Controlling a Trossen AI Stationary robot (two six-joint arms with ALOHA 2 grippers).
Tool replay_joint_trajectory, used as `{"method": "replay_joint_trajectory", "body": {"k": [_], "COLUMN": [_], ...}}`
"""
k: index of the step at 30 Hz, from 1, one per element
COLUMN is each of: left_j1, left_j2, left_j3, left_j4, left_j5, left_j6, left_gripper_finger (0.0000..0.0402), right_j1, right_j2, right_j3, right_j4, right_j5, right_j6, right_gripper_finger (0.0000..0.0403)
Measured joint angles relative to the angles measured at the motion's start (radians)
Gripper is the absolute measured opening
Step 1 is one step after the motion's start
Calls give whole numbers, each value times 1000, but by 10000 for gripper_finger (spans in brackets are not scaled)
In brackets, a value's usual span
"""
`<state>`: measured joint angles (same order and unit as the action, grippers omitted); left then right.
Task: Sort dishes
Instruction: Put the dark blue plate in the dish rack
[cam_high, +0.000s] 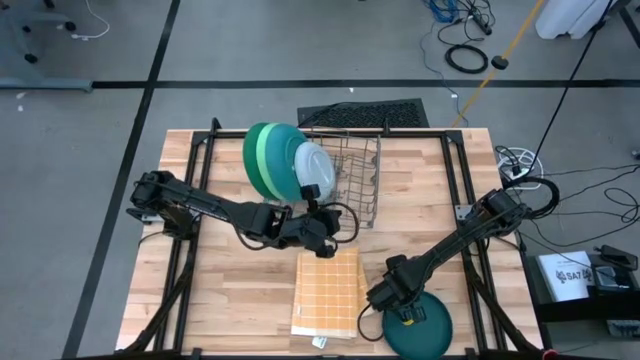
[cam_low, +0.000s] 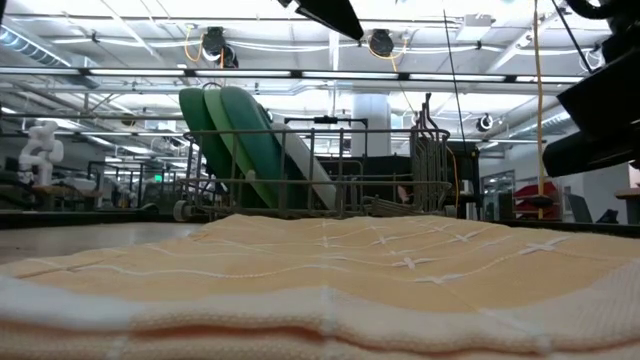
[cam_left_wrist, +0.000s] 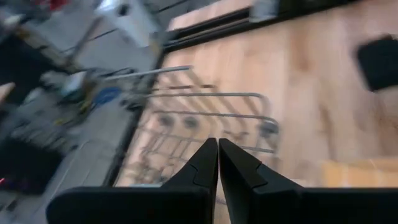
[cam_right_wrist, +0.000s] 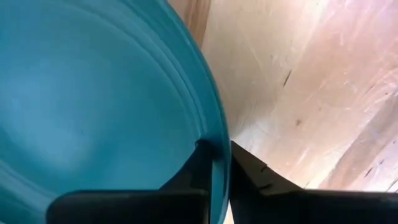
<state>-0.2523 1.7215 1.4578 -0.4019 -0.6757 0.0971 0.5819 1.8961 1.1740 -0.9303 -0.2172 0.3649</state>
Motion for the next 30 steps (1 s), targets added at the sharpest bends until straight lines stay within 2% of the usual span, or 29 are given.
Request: {"method": "replay_joint_trajectory", "body": {"k": [3, 5, 10, 13, 19, 25, 30], "left_j1": [-17, -33, -95, -134, -225, -293, -321], "left_j2": [-5, -22, -92, -134, -172, -172, -172], "left_j3": [-1, -1, -1, -1, -1, -4, -7], "left_j4": [-2, -3, 4, 1, -4, -8, 1], "left_j5": [-141, -201, -220, -224, -225, -278, -397], "left_j6": [-77, -92, -92, -92, -91, -113, -83], "left_gripper_finger": [27, 27, 27, 27, 27, 27, 27], "right_j1": [1, 3, 11, 12, 10, 10, -6], "right_j2": [-10, -26, -102, -159, -293, -408, -474], "right_j3": [7, 23, 116, 174, 277, 317, 319], "right_j4": [-14, -32, -130, -180, -218, -167, -104], "right_j5": [8, 50, 225, 363, 743, 1131, 1450], "right_j6": [3, 15, 36, 48, 26, -70, -95], "right_gripper_finger": [7, 4, 2, 0, 0, 0, 0]}}
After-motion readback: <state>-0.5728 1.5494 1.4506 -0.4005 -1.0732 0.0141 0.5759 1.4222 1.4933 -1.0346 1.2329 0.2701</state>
